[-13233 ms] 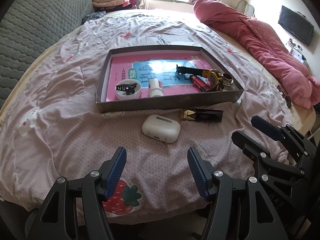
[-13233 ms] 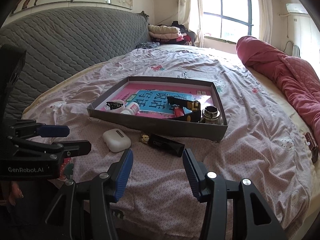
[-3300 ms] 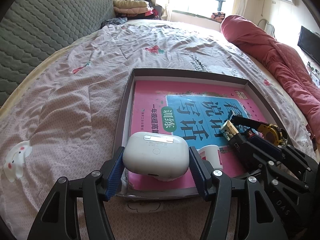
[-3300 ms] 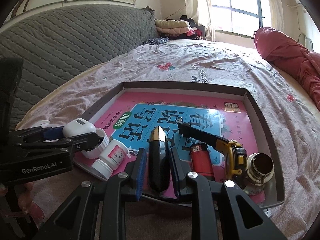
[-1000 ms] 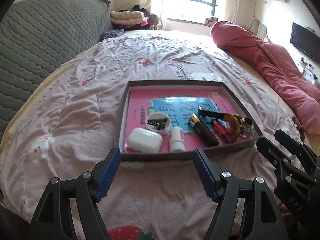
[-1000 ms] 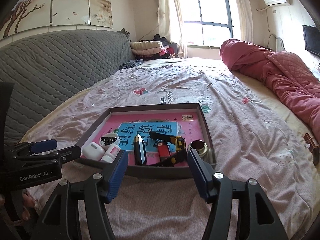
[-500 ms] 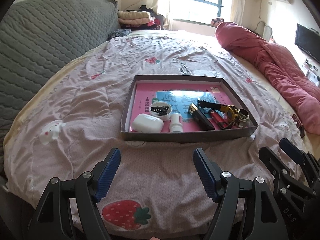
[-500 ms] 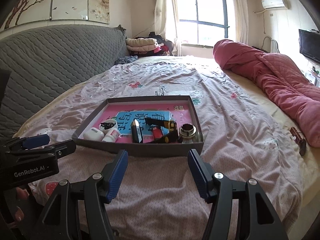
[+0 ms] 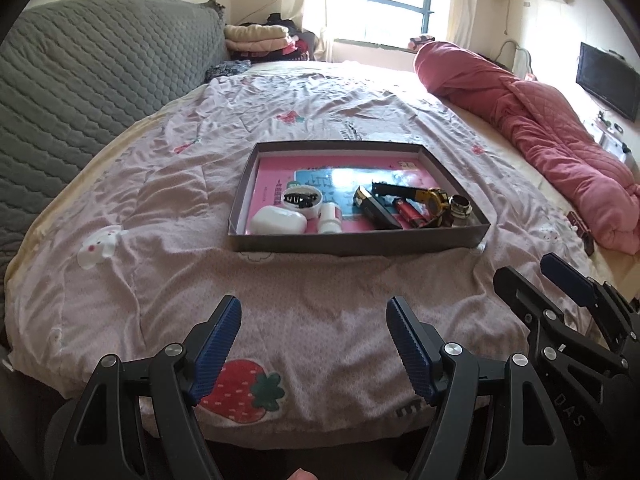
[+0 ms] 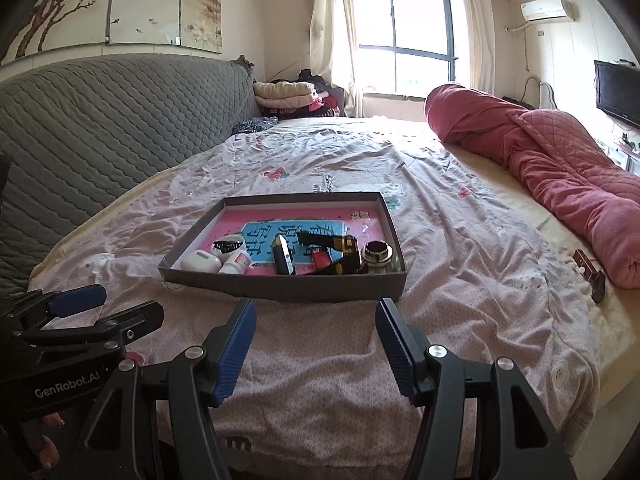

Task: Organize rigid objects

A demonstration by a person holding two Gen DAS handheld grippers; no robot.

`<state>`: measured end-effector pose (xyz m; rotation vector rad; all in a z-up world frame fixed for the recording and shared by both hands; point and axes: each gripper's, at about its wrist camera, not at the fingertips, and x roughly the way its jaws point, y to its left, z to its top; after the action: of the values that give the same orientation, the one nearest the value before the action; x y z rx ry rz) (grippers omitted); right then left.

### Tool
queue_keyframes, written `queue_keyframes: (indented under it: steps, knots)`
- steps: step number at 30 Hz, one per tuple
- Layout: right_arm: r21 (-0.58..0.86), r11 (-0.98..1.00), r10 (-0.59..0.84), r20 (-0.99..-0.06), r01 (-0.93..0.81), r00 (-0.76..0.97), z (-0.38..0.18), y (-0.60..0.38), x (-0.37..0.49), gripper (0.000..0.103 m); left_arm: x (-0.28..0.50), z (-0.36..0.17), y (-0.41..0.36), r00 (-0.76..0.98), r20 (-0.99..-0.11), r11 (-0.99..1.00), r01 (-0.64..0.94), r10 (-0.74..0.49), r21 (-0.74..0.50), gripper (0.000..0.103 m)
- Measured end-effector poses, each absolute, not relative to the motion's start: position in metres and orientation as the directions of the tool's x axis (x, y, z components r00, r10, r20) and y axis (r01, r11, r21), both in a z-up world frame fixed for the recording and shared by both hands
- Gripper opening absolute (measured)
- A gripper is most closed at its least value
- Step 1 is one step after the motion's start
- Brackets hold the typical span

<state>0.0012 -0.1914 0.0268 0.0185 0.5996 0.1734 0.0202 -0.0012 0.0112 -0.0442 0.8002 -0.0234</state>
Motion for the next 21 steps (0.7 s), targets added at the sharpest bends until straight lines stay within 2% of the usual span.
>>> queue_keyframes:
  steps: [21]
  knots:
    - [0.072,0.984,0.172,-0.616,-0.162,0.769,0.001,-0.189,0.01,0.061,0.034,-0.017,0.007,0.657,-0.754,0.997,-0.042,-0.018,-0.06,0.076]
